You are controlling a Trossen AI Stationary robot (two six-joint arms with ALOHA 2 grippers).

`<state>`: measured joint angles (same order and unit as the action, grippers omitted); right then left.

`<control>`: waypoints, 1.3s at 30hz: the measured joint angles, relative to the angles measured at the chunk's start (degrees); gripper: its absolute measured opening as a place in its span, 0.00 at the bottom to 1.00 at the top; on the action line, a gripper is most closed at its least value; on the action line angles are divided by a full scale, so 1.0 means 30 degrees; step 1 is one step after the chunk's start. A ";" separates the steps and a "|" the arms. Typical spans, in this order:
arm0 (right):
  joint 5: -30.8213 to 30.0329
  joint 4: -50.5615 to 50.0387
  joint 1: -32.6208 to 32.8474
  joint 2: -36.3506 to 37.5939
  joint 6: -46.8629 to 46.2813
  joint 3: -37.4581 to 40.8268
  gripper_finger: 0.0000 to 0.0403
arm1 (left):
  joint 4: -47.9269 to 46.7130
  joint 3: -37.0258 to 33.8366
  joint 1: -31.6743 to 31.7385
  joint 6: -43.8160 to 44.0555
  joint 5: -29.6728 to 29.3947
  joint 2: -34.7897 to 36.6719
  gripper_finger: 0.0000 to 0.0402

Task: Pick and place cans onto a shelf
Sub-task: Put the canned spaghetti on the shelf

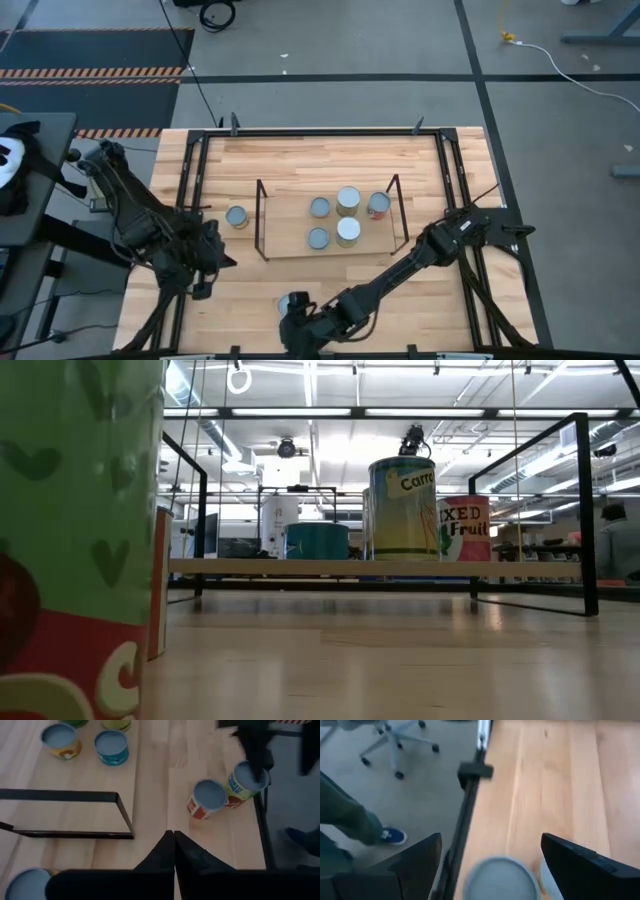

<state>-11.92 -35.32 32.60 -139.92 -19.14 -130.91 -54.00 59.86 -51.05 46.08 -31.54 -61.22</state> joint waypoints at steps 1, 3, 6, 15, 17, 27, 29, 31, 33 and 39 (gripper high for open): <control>0.0163 -0.0416 -0.0052 0.0053 -0.0058 0.0106 0.86 | -0.0045 0.0000 0.0042 -0.0107 0.0005 0.0118 0.01; 0.0462 -0.1687 -0.0129 0.0073 0.0445 0.0160 0.86 | -0.0362 0.0000 0.0227 -0.0165 -0.0016 0.0211 0.01; 0.1312 -0.2137 -0.0138 0.0073 0.2081 0.0167 0.86 | -0.0867 -0.0007 0.0703 -0.0230 -0.0348 0.0208 0.01; 0.3380 -0.2818 -0.0354 0.0092 0.6118 0.0272 0.91 | -0.0792 -0.0007 0.2774 0.0886 -0.1096 0.0157 0.01; 0.3957 -0.2704 -0.0571 0.0094 0.6744 0.0614 0.92 | -0.0544 -0.0007 0.3161 0.1184 -0.1215 0.0157 0.01; 0.6360 -0.2076 -0.1349 0.0127 0.7978 0.1068 0.93 | 0.0323 -0.0007 0.4125 0.1347 -0.1281 0.0157 0.01; 0.5737 -0.1625 -0.1297 0.0087 0.8385 0.1085 0.93 | 0.0357 -0.0007 0.4125 0.1350 -0.1278 0.0157 0.01; 0.4672 -0.1396 -0.1267 0.0080 0.8452 0.1085 0.93 | 0.0396 -0.0007 0.4091 0.1421 -0.1278 0.0157 0.01; 0.4174 -0.1405 -0.1267 0.0080 0.8491 0.1085 0.93 | 0.0393 -0.0007 0.3967 0.1429 -0.1270 0.0150 0.01; 0.4424 -0.1542 -0.1116 0.0080 0.8549 0.1085 0.93 | 0.0396 -0.0007 0.3652 0.1423 -0.1244 0.0150 0.01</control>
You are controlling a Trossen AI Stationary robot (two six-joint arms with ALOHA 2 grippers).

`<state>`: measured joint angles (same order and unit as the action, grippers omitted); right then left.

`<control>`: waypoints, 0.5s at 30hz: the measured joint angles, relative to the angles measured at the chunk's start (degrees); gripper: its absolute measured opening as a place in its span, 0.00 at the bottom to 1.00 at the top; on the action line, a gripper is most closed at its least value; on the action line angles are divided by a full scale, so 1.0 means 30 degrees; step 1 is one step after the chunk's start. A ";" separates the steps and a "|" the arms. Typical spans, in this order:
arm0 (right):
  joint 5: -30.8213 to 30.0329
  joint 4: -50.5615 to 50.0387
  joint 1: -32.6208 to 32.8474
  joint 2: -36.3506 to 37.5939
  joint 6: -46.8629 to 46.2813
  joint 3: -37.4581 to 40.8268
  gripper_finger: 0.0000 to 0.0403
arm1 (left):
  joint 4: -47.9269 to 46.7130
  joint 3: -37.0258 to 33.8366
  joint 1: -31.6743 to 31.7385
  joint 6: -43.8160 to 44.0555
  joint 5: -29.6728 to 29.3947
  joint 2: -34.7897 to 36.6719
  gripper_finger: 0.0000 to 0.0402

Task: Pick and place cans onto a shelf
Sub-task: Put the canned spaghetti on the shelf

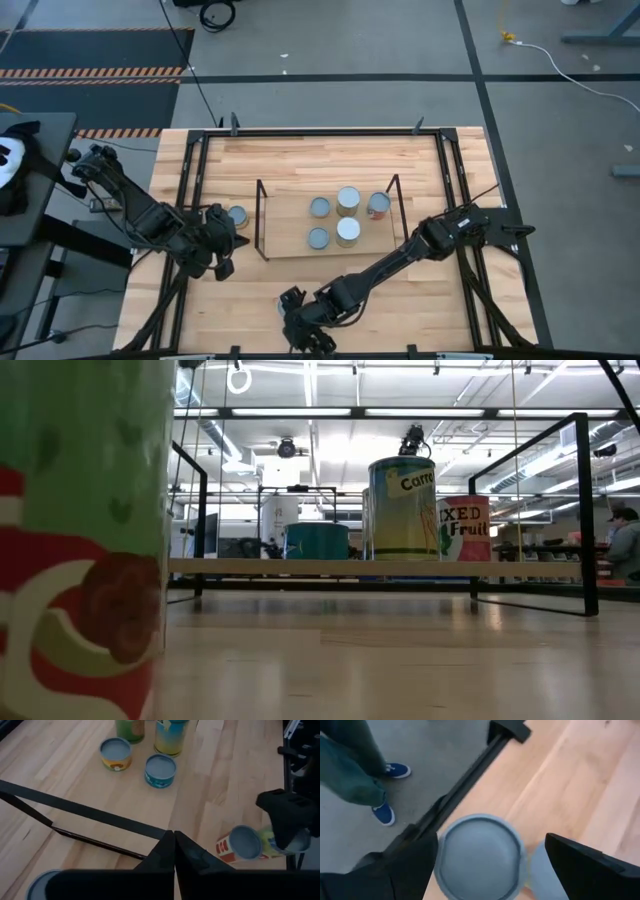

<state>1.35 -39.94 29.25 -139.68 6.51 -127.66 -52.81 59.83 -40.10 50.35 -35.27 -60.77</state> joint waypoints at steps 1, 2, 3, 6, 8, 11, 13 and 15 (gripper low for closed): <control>0.0058 0.0030 0.0062 0.0000 0.0073 0.0086 0.93 | 0.0005 0.0000 -0.0042 0.0008 0.0001 0.0000 0.01; 0.0063 0.0234 0.0078 0.0026 0.0074 0.0338 0.93 | 0.0015 0.0000 -0.0112 0.0015 -0.0019 0.0000 0.01; 0.0202 0.0461 0.0081 0.0029 -0.0009 0.0542 0.93 | 0.0069 0.0000 -0.0159 0.0015 -0.0013 0.0000 0.01; 0.0118 0.0318 0.0071 0.0019 -0.0248 0.1080 0.93 | 0.0375 0.0000 -0.0264 0.0015 0.0001 0.0000 0.01; 0.0055 0.0816 0.0037 -0.0022 -0.0236 0.1664 0.93 | 0.0508 0.0000 -0.0262 0.0015 -0.0005 0.0000 0.01; 0.0040 0.1099 0.0062 -0.0022 -0.0474 0.1985 0.93 | 0.0597 0.0000 -0.0248 0.0015 -0.0015 0.0000 0.01; 0.0089 0.1280 0.0145 -0.0022 -0.0710 0.2002 0.93 | 0.0585 0.0000 -0.0249 -0.0094 -0.0012 0.0000 0.01; 0.0121 0.1409 0.0172 -0.0022 -0.0781 0.2018 0.93 | 0.0580 0.0000 -0.0255 -0.0153 -0.0012 0.0000 0.01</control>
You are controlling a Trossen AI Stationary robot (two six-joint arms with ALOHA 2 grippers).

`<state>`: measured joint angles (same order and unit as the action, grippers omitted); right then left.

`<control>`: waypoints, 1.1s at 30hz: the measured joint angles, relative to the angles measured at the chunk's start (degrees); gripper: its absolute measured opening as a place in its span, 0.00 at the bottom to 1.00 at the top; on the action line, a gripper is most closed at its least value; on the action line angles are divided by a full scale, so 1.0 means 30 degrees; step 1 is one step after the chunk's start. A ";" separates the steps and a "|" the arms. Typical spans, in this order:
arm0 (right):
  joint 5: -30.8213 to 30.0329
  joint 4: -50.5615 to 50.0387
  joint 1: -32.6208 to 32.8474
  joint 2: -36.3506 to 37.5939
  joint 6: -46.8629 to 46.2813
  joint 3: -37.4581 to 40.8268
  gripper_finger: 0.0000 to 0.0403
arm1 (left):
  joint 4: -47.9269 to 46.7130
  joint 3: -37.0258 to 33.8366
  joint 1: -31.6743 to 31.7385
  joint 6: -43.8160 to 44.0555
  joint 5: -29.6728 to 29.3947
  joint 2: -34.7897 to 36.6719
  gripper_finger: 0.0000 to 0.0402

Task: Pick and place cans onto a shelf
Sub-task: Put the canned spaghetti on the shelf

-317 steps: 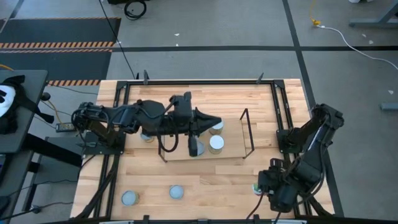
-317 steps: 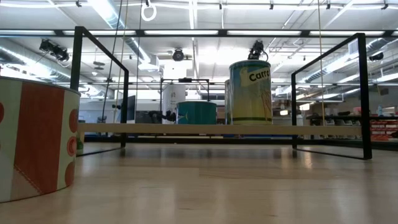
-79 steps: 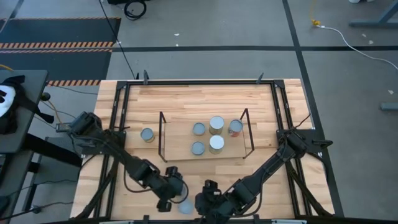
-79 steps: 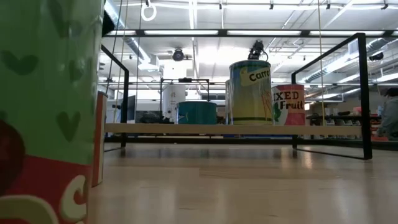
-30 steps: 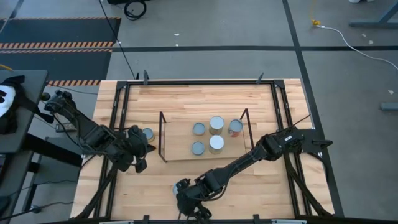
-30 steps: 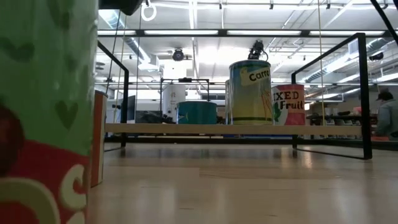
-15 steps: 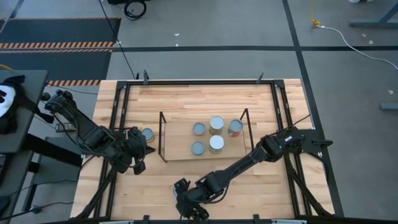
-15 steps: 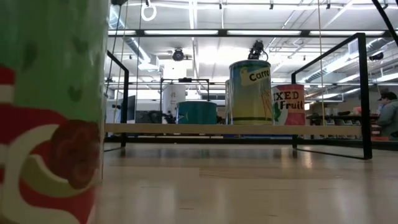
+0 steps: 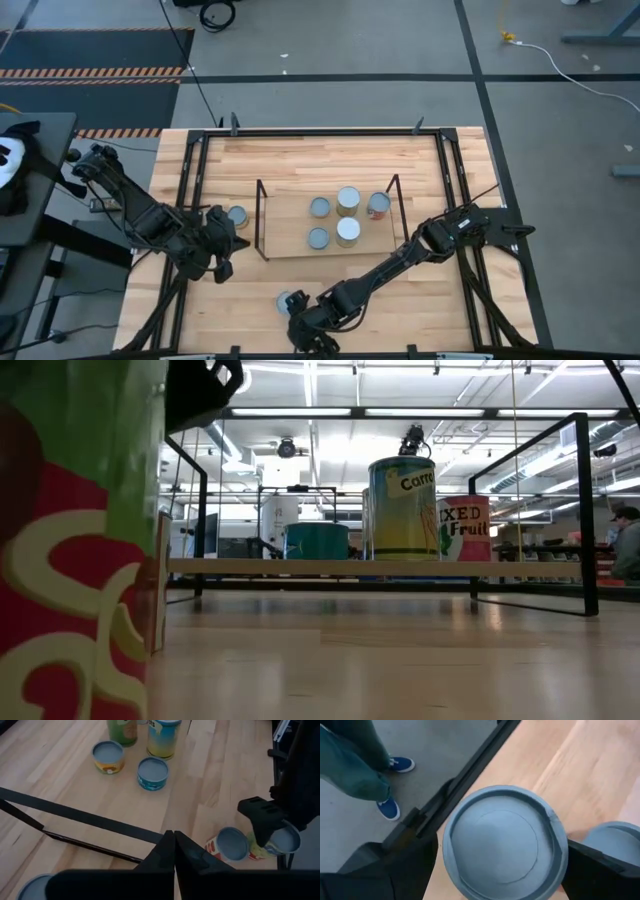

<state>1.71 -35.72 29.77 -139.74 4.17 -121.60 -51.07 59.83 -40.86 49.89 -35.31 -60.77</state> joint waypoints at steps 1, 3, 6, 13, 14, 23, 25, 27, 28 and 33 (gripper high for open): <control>0.0016 0.0100 0.0004 0.0000 -0.0013 0.0000 0.93 | -0.0008 0.0000 0.0000 -0.0007 0.0000 0.0000 0.01; 0.0016 0.0420 -0.0003 0.0000 -0.0038 0.0000 0.93 | -0.0035 0.0000 0.0000 -0.0050 0.0000 -0.0006 0.01; 0.0002 0.0711 -0.0039 0.0000 -0.0171 0.0000 0.92 | -0.0041 0.0000 0.0000 -0.0051 -0.0007 -0.0007 0.01; 0.0460 0.0733 -0.0237 0.0007 -0.0968 0.0000 0.82 | 0.2098 0.0000 0.0000 -0.0819 -0.0004 0.0095 0.01; 0.0460 0.0740 -0.0251 0.0007 -0.0948 0.0000 0.80 | 0.2547 0.0000 0.0005 -0.1154 -0.0010 0.0131 0.01; 0.0394 -0.1082 -0.0360 0.1293 -0.2397 -0.0740 0.72 | 0.3373 0.0595 0.0477 -0.2939 -0.0312 0.0792 0.01; 0.0163 -0.2583 -0.0357 0.2521 -0.2728 -0.0879 0.72 | 0.3363 0.1054 0.0649 -0.3657 -0.0467 0.1057 0.01; -0.0311 -0.4357 -0.0374 0.3723 -0.3026 -0.0940 0.72 | 0.3500 0.1599 0.0848 -0.4494 -0.0917 0.1307 0.01; -0.0645 -0.5530 -0.0409 0.4218 -0.3075 -0.0938 0.72 | 0.3594 0.1855 0.0945 -0.4979 -0.1175 0.1411 0.01; -0.2378 -1.0456 -0.0702 0.6952 -0.3664 -0.0063 0.72 | 0.5004 0.2923 0.1574 -0.7658 -0.1920 0.1581 0.01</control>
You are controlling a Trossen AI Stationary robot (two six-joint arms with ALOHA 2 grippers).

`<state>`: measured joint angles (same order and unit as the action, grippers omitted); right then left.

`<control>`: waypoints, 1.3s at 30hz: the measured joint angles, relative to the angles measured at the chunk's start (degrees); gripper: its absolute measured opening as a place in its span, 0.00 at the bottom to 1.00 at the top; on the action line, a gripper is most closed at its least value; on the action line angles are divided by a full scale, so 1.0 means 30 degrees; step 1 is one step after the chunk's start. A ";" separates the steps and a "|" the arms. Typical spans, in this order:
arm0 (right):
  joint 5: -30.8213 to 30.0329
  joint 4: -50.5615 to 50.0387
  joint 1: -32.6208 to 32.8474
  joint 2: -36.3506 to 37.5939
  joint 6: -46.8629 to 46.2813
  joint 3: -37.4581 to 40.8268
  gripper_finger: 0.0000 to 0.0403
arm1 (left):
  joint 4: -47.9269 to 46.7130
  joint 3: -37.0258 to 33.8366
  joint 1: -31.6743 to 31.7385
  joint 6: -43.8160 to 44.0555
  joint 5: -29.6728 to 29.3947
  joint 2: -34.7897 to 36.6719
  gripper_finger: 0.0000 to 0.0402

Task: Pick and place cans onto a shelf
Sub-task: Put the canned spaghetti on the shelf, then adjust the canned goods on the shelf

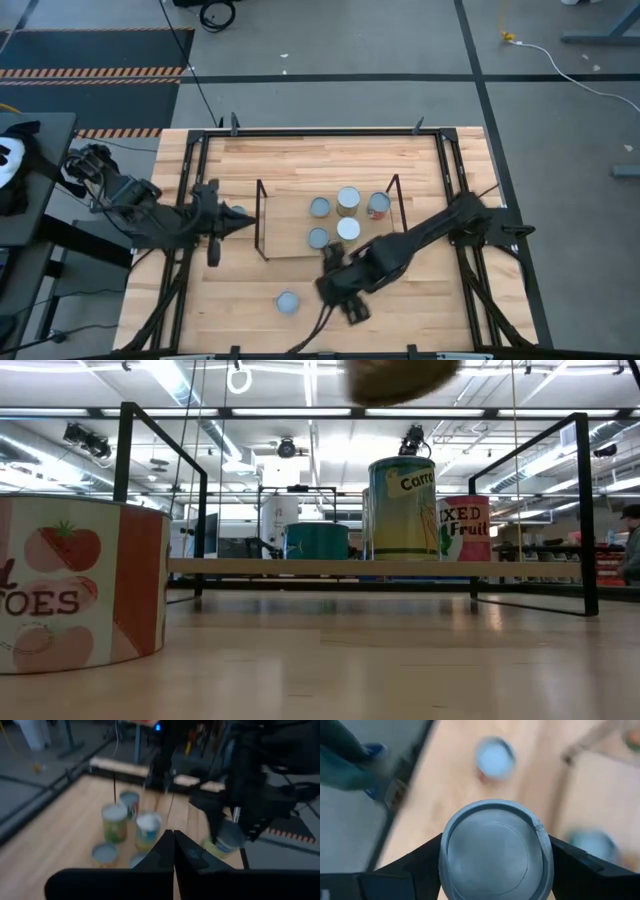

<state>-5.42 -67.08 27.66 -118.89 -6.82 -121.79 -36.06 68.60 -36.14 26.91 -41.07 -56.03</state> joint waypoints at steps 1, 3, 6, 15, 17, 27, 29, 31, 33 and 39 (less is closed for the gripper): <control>-0.0286 -0.0630 -0.0061 0.0697 -0.0089 0.0586 0.72 | 0.0336 0.0159 0.0103 -0.0533 -0.0018 -0.0005 0.01; -0.0660 -0.1587 -0.0232 0.2217 -0.0386 0.2492 0.72 | 0.1344 0.0251 0.0254 -0.1424 -0.0029 -0.0004 0.01; -0.0906 -0.1024 -0.0529 0.4914 -0.1242 0.6441 0.72 | 0.2590 0.0268 0.0453 -0.2521 -0.0020 -0.0022 0.01; -0.2722 0.2727 -0.2414 1.1632 -0.3332 1.6113 0.73 | 0.3979 0.0268 0.0881 -0.3343 -0.0316 -0.0022 0.01; -0.2721 0.3342 -0.2911 1.2022 -0.3339 1.7346 0.73 | 0.4238 0.0268 0.1208 -0.3365 -0.0557 -0.0022 0.01; -0.2292 0.5385 -0.4136 1.2020 -0.3215 1.9755 0.80 | 0.4311 0.0268 0.2497 -0.3716 -0.0945 -0.0022 0.01; -0.2158 0.5213 -0.4244 1.2019 -0.3150 1.9778 0.82 | 0.4278 0.0268 0.2637 -0.3829 -0.0943 0.0019 0.01; -0.1603 0.5440 -0.4403 1.2115 -0.2913 1.9716 0.85 | 0.4236 0.0268 0.2849 -0.3962 -0.0943 0.0058 0.01; -0.0771 0.5276 -0.4616 1.2330 -0.2705 1.9441 0.87 | 0.4183 0.0268 0.3033 -0.4117 -0.0951 0.0073 0.01; -0.0591 0.3298 -0.5622 1.3030 -0.2645 1.7767 0.88 | 0.4042 0.0261 0.3367 -0.5153 -0.0755 0.0327 0.01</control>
<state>-7.20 -57.19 10.79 -79.80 -14.76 -68.49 -23.93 69.38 -26.04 11.45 -43.33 -55.05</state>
